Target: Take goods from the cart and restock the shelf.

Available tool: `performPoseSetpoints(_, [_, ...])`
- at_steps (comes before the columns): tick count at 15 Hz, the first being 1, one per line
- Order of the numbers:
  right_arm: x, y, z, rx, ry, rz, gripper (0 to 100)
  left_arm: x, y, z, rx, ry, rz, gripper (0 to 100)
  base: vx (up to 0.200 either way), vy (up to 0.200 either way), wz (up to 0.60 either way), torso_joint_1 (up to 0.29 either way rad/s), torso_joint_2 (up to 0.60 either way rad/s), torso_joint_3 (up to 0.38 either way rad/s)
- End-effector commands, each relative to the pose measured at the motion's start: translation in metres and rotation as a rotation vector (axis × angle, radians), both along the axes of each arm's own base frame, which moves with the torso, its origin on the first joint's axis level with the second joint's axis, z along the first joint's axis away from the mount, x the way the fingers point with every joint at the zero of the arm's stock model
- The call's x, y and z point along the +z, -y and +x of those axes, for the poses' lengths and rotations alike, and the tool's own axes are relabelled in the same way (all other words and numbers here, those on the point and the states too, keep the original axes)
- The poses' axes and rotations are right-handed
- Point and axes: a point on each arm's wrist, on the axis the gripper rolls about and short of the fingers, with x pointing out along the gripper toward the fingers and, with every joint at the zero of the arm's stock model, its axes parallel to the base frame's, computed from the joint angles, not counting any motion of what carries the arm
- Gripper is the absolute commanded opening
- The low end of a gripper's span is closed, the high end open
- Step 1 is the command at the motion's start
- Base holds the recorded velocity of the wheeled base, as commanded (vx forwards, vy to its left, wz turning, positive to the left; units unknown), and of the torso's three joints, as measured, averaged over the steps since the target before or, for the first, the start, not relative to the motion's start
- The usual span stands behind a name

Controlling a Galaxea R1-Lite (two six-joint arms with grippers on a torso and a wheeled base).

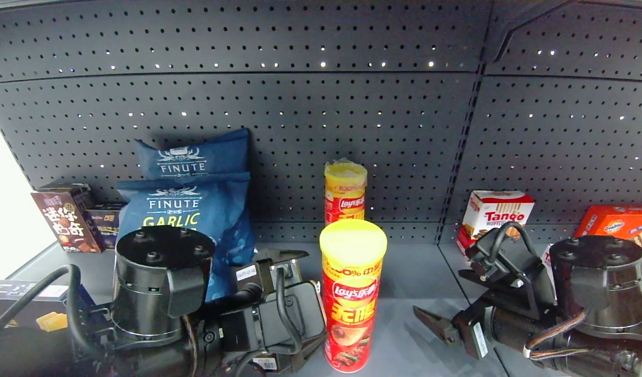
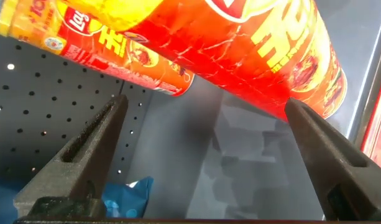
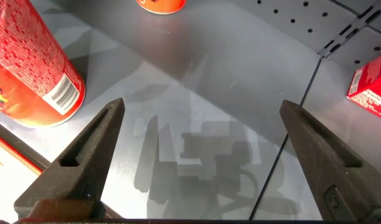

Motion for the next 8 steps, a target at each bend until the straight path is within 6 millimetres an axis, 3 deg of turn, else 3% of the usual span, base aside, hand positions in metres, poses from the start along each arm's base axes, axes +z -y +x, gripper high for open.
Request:
performPoseSetpoints(1, [0.0003, 0.0002, -0.0002, 0.0, 0.001, 0.001, 100, -0.0013, 0.0018, 0.0018, -0.001, -0.003, 0.003, 100, 0.0, 0.0, 0.0, 0.0, 0.0, 0.0])
performPoseSetpoints(8, [-0.0006, 0.0014, -0.0015, 0.0, -0.001, -0.001, 100, -0.0041, 0.0035, 0.0037, -0.001, -0.011, 0.01, 100, 0.0, 0.0, 0.0, 0.0, 0.0, 0.0])
